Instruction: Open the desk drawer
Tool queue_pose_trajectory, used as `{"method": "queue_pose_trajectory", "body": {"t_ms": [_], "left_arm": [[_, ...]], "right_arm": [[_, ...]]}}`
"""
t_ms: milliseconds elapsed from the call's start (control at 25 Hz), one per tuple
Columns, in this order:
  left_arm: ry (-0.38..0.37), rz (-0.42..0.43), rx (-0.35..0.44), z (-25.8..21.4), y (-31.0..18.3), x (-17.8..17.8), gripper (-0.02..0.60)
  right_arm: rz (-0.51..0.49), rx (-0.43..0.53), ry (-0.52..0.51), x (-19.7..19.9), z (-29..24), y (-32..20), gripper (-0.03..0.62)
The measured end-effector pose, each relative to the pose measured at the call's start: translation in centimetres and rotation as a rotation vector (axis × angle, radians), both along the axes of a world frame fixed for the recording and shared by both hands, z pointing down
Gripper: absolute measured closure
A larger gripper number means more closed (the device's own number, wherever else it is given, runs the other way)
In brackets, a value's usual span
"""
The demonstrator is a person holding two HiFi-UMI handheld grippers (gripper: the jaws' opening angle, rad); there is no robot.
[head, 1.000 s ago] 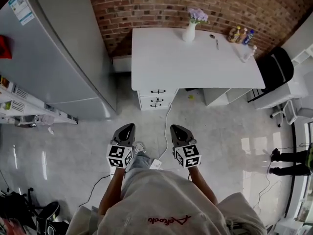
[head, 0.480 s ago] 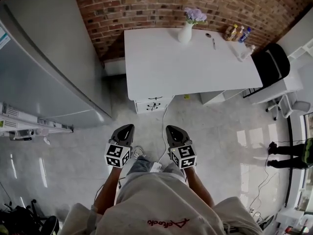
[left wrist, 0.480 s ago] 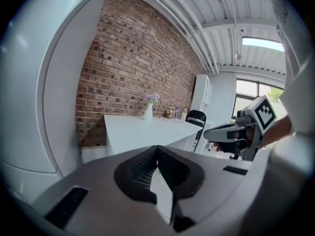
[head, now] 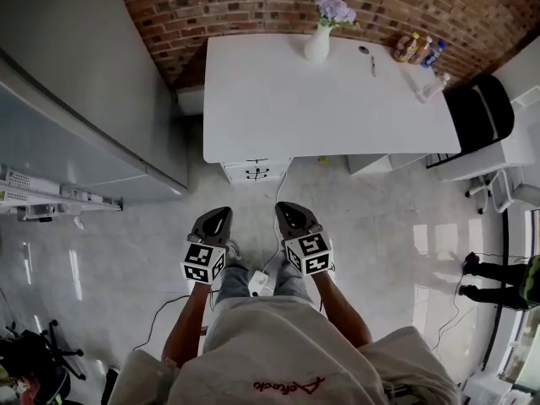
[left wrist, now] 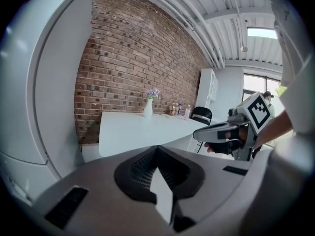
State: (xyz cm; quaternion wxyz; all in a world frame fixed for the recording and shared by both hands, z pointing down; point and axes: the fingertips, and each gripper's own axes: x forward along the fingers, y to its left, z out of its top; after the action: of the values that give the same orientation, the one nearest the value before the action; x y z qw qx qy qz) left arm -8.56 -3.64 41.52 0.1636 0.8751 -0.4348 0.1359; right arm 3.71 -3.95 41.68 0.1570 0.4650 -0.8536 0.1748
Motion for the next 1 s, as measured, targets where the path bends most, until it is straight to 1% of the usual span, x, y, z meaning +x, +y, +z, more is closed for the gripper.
{"method": "queue_pose_trajectory", "body": {"t_ms": [120,240,440,600,880,1000], "left_arm": [[0.006,-0.023,-0.001,0.0,0.4,1.7,0.569],[0.001,-0.018,-0.005,0.3,0.4,2.8,0.569],[0.0,-0.011,-0.023,1.4,-0.1,2.9,0.569],[0.005,-0.005,-0.055,3.8,-0.9,2.6,0.569],[0.021,0.017,-0.136,10.0,-0.2,2.9,0.569],[0.022,0.015,-0.151,12.3,-0.4,2.9,0.569]], "right_arm": [[-0.028,0.006,-0.001,1.2,-0.1,-0.6,0.577],[-0.023,0.009,-0.008,2.2,0.1,-1.4,0.577],[0.014,-0.028,-0.029,2.6,2.0,-2.0,0.577],[0.04,-0.091,-0.028,2.3,5.5,-2.1,0.576],[0.078,-0.219,-0.036,1.8,13.2,-0.1,0.577],[0.086,-0.252,-0.047,1.5,16.0,0.0,0.576]]}}
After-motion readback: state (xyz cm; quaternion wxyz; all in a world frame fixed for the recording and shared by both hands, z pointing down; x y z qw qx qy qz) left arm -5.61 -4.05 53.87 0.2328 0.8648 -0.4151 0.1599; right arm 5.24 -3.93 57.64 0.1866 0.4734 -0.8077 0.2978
